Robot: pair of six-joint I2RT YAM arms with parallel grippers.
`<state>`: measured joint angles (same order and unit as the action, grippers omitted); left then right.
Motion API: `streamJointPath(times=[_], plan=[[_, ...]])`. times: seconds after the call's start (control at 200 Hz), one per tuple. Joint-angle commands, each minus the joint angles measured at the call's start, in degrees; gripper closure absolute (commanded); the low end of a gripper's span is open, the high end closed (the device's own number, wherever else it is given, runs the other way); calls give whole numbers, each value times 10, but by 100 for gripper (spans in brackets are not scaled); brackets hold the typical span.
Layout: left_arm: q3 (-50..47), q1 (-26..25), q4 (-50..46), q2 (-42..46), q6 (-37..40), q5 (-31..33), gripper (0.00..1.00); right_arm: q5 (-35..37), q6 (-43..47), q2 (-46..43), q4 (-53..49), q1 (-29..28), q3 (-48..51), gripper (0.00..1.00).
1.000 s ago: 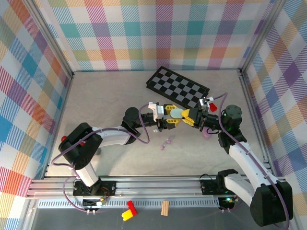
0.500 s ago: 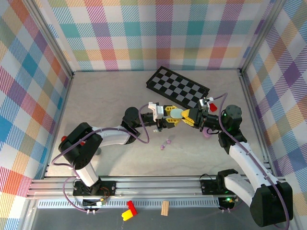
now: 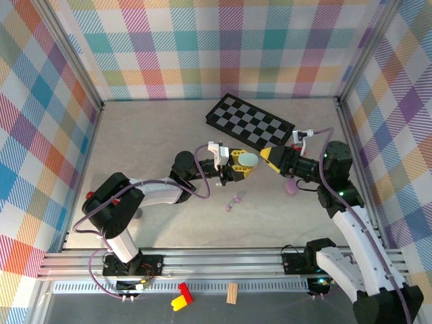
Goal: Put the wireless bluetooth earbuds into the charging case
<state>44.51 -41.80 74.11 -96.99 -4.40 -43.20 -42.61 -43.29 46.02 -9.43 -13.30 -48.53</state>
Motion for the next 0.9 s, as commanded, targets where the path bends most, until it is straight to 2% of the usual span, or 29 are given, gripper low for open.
streamJointPath(times=[0.0,0.17,0.405,0.7,0.895], plan=[[-26,9,25,27,-32,3,73,103,301,7,-192,-39,-66,21],[-49,15,25,47,-44,2,74,131,420,51,-208,-97,-112,18],[-52,15,26,55,-45,-21,74,198,518,118,-200,-170,-135,15],[-54,17,27,62,-47,-31,74,284,494,141,-169,-175,-129,15],[-63,17,26,73,-41,-42,74,334,445,137,-150,-175,-133,16]])
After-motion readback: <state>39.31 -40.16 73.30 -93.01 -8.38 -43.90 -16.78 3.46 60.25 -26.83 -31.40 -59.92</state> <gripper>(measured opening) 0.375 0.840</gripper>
